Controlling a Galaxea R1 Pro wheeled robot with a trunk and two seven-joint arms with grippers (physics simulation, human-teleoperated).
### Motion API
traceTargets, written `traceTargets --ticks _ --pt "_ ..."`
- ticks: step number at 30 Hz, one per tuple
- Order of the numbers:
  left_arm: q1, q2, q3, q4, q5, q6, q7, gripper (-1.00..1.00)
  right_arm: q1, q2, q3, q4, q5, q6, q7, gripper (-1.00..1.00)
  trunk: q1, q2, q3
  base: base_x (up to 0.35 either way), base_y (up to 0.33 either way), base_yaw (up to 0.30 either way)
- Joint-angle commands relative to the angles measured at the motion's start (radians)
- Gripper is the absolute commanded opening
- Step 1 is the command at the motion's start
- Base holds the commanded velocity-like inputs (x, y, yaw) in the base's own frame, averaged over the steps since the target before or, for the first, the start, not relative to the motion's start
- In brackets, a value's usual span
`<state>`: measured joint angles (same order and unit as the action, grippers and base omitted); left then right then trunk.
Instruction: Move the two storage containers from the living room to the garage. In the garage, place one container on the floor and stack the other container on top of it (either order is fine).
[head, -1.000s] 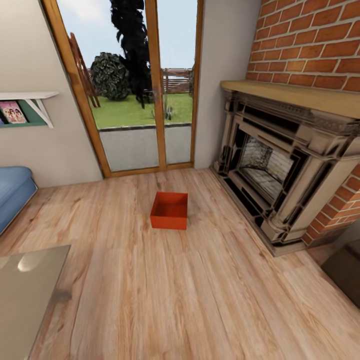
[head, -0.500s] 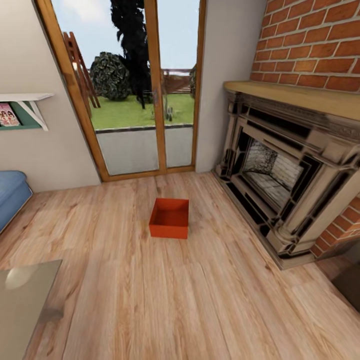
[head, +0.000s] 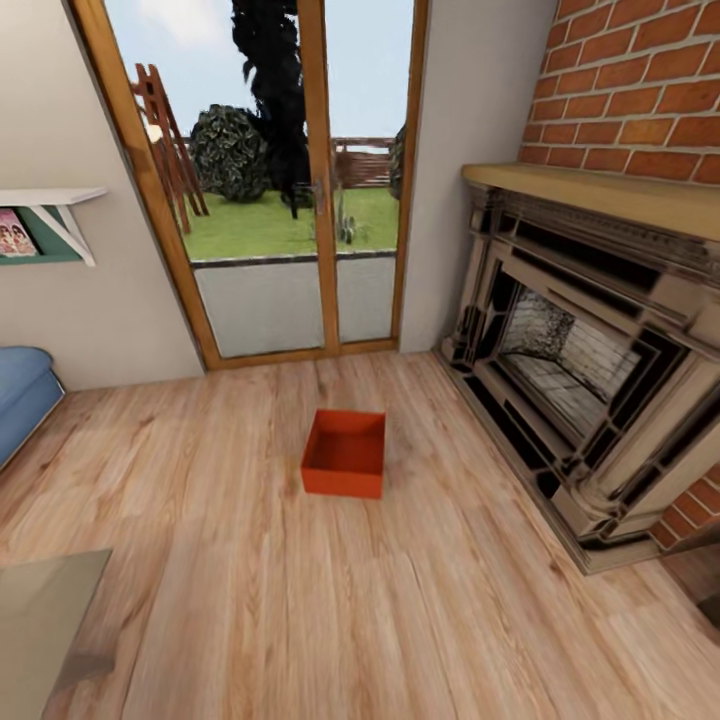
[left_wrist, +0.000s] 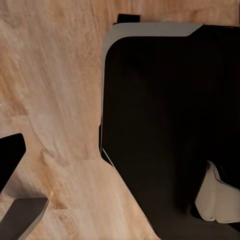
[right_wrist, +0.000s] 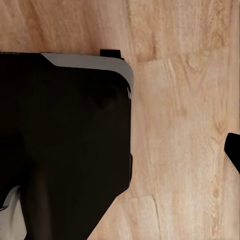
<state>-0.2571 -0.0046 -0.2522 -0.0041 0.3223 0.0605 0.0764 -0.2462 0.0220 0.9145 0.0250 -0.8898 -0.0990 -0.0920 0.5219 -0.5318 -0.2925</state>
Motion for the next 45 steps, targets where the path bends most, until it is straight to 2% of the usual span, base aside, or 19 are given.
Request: traceTargets --ticks 1,45 --pt "-0.001 0.0 -0.009 0.0 0.009 0.004 0.003 1.0 -0.001 0.001 0.008 0.003 -0.008 -0.004 0.0 1.0 0.001 -0.001 -0.001 0.322 0.0 0.002" --pt "-0.001 0.0 -0.009 0.0 0.009 0.004 0.003 1.0 -0.001 -0.001 0.008 0.003 -0.008 -0.004 0.0 1.0 0.001 -0.001 -0.001 0.322 0.0 0.0"
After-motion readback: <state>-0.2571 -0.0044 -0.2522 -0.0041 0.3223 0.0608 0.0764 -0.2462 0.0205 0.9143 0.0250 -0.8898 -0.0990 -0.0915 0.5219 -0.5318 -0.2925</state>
